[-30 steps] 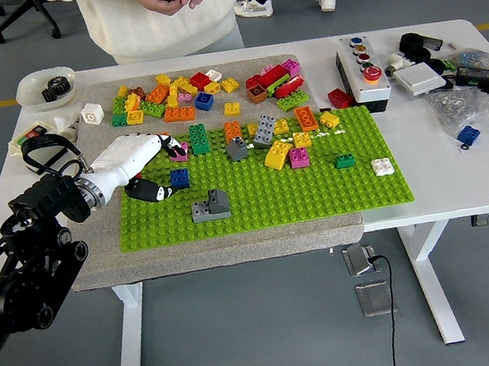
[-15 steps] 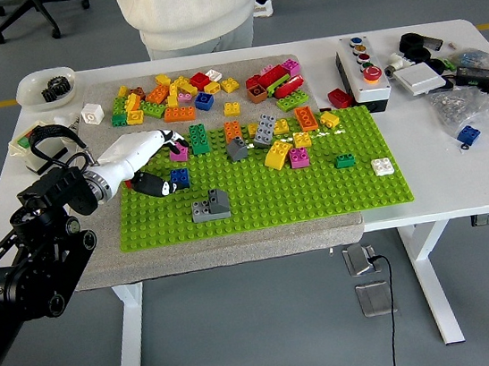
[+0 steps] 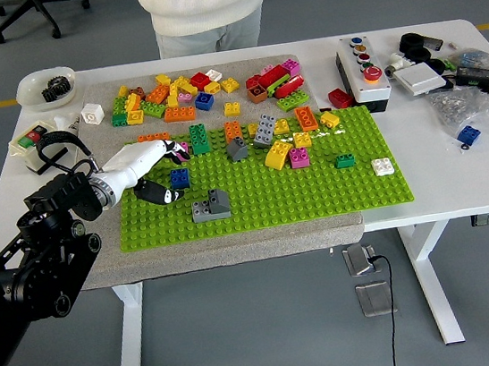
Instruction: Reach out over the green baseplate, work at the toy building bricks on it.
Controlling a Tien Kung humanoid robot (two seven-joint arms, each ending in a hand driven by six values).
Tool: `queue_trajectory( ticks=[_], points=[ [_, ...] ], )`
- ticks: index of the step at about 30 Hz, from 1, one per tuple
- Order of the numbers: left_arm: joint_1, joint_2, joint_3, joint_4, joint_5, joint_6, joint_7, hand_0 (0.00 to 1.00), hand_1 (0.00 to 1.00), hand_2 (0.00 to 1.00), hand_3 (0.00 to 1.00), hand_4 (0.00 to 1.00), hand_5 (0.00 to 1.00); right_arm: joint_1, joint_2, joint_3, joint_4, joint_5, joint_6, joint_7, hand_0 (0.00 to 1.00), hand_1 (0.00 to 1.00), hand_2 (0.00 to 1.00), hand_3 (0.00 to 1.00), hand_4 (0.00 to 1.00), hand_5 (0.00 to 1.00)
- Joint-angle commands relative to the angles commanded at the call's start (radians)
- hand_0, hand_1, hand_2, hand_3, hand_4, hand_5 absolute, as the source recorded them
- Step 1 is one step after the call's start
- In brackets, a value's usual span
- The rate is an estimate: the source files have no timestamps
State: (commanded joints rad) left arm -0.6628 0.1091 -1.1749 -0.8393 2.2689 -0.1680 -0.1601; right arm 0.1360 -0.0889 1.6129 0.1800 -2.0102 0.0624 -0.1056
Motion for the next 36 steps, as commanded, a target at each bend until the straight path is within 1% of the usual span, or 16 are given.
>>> queue_trajectory(
  ticks=[5,14,15,20,21,26,27,36],
  points=[
    [-0.010,-0.001,0.002,0.027,0.000,0.004,-0.002,0.791,0.766,0.699,0.707,0.780,0.129,-0.001,0.000,-0.001,0.000,-0.001,0.000,0.000,0.737,0.615,0.635,0.542,0.770,0.491],
    [-0.022,0.004,0.009,0.052,0.000,0.015,-0.004,0.790,0.764,0.684,0.694,0.764,0.132,-0.002,0.001,-0.004,0.000,-0.003,0.001,0.001,0.736,0.615,0.635,0.542,0.770,0.492],
    [-0.024,0.004,0.010,0.054,0.000,0.016,-0.004,0.787,0.758,0.672,0.670,0.745,0.141,-0.002,0.001,-0.004,0.000,-0.003,0.001,0.001,0.736,0.615,0.635,0.542,0.769,0.491],
    [-0.034,0.005,0.016,0.067,0.000,0.017,-0.003,0.787,0.758,0.672,0.670,0.745,0.141,-0.001,0.000,-0.006,0.000,-0.004,0.002,0.001,0.736,0.615,0.635,0.542,0.769,0.491],
    [-0.036,0.005,0.018,0.069,0.000,0.017,-0.003,0.784,0.754,0.655,0.646,0.717,0.135,-0.001,0.000,-0.006,0.000,-0.004,0.002,0.001,0.737,0.616,0.635,0.541,0.769,0.491],
    [-0.042,0.002,0.026,0.081,0.000,0.016,-0.002,0.784,0.754,0.655,0.646,0.717,0.135,-0.001,-0.001,-0.006,0.000,-0.005,0.002,0.001,0.737,0.616,0.635,0.541,0.769,0.491],
    [-0.044,0.000,0.028,0.083,0.000,0.016,-0.002,0.781,0.757,0.672,0.661,0.742,0.151,0.000,-0.001,-0.006,0.000,-0.004,0.002,0.001,0.736,0.615,0.635,0.541,0.769,0.491],
    [-0.054,-0.007,0.035,0.101,0.000,0.026,0.001,0.782,0.757,0.671,0.664,0.743,0.154,0.000,-0.001,-0.007,0.000,-0.003,0.002,0.001,0.737,0.615,0.635,0.541,0.769,0.490]
  ],
)
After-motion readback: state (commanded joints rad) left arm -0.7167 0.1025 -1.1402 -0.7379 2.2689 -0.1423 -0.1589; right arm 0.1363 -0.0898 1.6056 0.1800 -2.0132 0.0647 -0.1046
